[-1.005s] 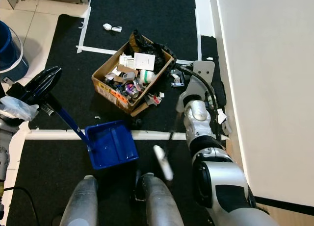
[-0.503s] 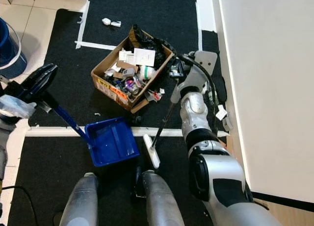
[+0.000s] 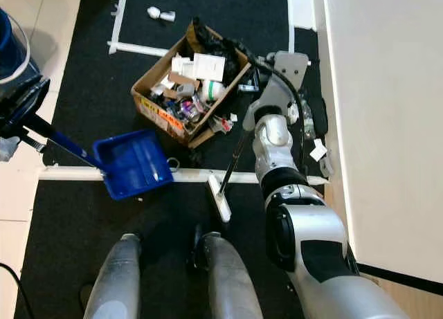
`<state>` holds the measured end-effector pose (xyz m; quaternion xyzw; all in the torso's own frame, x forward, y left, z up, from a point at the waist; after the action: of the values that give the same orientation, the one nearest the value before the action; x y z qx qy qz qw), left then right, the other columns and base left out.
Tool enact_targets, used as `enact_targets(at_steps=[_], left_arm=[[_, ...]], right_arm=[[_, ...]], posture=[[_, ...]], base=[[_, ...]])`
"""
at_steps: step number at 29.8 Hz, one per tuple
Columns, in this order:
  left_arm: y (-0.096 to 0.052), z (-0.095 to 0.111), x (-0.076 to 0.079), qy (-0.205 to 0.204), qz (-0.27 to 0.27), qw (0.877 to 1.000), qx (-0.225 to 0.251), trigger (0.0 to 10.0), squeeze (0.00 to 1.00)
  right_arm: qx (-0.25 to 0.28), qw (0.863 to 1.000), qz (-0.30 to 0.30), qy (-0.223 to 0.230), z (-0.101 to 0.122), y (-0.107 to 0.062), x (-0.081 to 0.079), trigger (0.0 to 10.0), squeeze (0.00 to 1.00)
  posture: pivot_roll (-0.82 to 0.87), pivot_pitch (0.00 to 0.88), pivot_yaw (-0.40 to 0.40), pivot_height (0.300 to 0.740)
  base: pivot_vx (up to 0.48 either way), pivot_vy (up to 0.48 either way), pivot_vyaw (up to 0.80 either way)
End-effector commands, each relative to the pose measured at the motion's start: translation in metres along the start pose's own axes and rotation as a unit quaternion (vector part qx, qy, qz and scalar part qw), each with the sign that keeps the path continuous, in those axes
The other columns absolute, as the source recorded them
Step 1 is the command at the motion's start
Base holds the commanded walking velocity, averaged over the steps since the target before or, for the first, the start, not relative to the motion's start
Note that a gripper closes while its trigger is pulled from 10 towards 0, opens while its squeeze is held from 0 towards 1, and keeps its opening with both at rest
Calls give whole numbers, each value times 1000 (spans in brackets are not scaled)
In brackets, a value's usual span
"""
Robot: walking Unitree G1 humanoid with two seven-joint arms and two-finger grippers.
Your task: Sweep floor
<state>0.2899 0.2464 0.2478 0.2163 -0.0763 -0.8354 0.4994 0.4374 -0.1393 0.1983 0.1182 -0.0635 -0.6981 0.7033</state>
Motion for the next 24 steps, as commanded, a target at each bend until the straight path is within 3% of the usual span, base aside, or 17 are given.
enact_targets(at_steps=[1, 18, 24], left_arm=[[-4, 5, 1, 14, -9, 1000, -8, 10000, 0], [2, 1, 21, -16, -35, 999, -13, 10000, 0], [4, 3, 24, -20, -41, 999, -13, 10000, 0]], right_arm=[[-5, 1000, -6, -5, -3, -1, 2, 10000, 0], [24, 1000, -6, 16, 22, 12, -17, 10000, 0], [61, 998, -1, -16, 47, 22, -23, 10000, 0]], posture=[[326, 420, -145, 740], [341, 485, -143, 740], [350, 507, -145, 740]], base=[[0, 0, 0], [0, 0, 0], [0, 0, 0]])
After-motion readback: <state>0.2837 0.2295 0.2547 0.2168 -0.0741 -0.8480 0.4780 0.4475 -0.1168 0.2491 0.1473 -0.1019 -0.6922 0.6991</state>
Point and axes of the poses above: a point about 5 cm out from each wrist's last joint towards the gripper, its own y axis pointing out of the wrist towards the gripper, its own z axis along the axis of the wrist's last joint, x = y × z, the point moved 4 cm from there along y, pointing out of the wrist towards the gripper, and after that the axes turned 5 degrees about -y, right-handed, at the moved point
